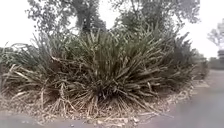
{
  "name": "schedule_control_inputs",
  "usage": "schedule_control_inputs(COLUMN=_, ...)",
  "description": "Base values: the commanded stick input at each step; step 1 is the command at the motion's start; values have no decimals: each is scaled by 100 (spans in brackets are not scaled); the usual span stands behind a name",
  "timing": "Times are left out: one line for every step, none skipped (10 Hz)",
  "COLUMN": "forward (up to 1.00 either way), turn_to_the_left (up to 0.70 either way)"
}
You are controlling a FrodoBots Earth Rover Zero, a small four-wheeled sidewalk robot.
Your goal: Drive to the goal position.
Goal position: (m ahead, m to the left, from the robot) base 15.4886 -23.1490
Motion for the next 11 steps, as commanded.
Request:
schedule_control_inputs(forward=0, turn_to_the_left=-70)
schedule_control_inputs(forward=0, turn_to_the_left=-70)
schedule_control_inputs(forward=0, turn_to_the_left=-70)
schedule_control_inputs(forward=0, turn_to_the_left=-70)
schedule_control_inputs(forward=0, turn_to_the_left=-70)
schedule_control_inputs(forward=0, turn_to_the_left=-70)
schedule_control_inputs(forward=0, turn_to_the_left=-70)
schedule_control_inputs(forward=0, turn_to_the_left=-70)
schedule_control_inputs(forward=0, turn_to_the_left=-70)
schedule_control_inputs(forward=0, turn_to_the_left=-70)
schedule_control_inputs(forward=0, turn_to_the_left=-70)
